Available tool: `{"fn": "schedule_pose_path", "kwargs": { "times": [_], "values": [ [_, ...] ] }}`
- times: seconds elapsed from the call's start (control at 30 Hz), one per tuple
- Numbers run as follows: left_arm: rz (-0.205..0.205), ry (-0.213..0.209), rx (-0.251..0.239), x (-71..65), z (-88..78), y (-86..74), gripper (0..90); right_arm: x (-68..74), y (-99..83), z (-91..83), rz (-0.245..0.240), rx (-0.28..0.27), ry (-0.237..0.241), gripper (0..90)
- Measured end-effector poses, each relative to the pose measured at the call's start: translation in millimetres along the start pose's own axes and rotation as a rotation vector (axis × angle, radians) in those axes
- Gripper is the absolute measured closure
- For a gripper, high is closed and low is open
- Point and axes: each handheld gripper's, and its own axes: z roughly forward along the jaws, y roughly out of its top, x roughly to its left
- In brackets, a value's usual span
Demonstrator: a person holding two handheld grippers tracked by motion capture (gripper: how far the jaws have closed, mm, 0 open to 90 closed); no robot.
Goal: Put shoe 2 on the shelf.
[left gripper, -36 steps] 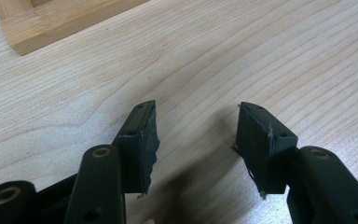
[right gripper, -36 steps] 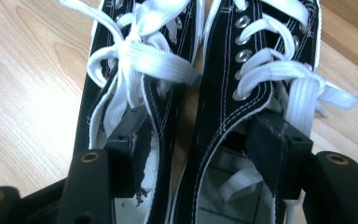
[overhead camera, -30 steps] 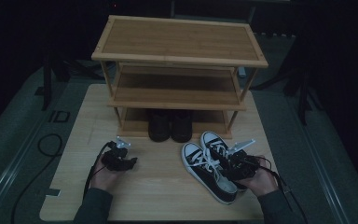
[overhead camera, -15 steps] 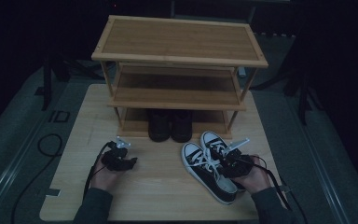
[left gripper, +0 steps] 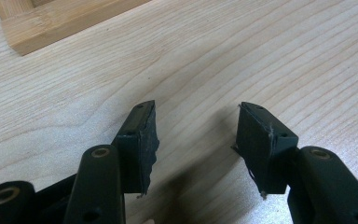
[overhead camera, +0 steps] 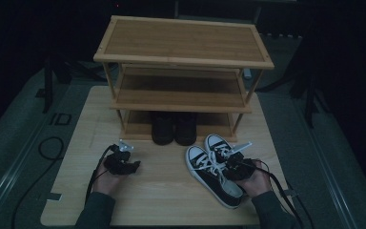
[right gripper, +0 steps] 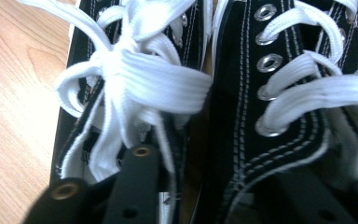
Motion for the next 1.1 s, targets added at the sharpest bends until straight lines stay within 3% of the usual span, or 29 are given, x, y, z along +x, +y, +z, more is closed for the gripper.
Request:
{"fn": "schedule_pose_path", "kwargs": {
  "times": [0.23, 0.53, 0.93, 1.0, 1.1],
  "values": [
    [0.001, -0.002, -0.001, 0.4, -0.1, -0.1, 48.4, -0.1, 0.0, -1.7, -0.022, -0.007, -0.021, 80.8],
    [0.001, -0.002, 0.0, 0.4, -0.1, -0.1, 48.5, -4.2, 2.4, -5.7, -0.02, -0.015, -0.003, 83.9],
    [0.0, -0.002, -0.001, 0.3, -0.1, -0.2, 48.4, -10.4, 3.3, -21.7, -0.011, -0.034, 0.055, 85.0],
    [-0.001, -0.001, -0.001, 0.2, 0.0, -0.2, 48.5, -14.4, 2.9, -28.6, -0.002, -0.041, 0.089, 85.0],
    [-0.001, 0.0, -0.002, 0.2, 0.0, -0.3, 48.4, -14.7, 3.2, -30.5, -0.004, -0.04, 0.086, 85.0]
  ]
}}
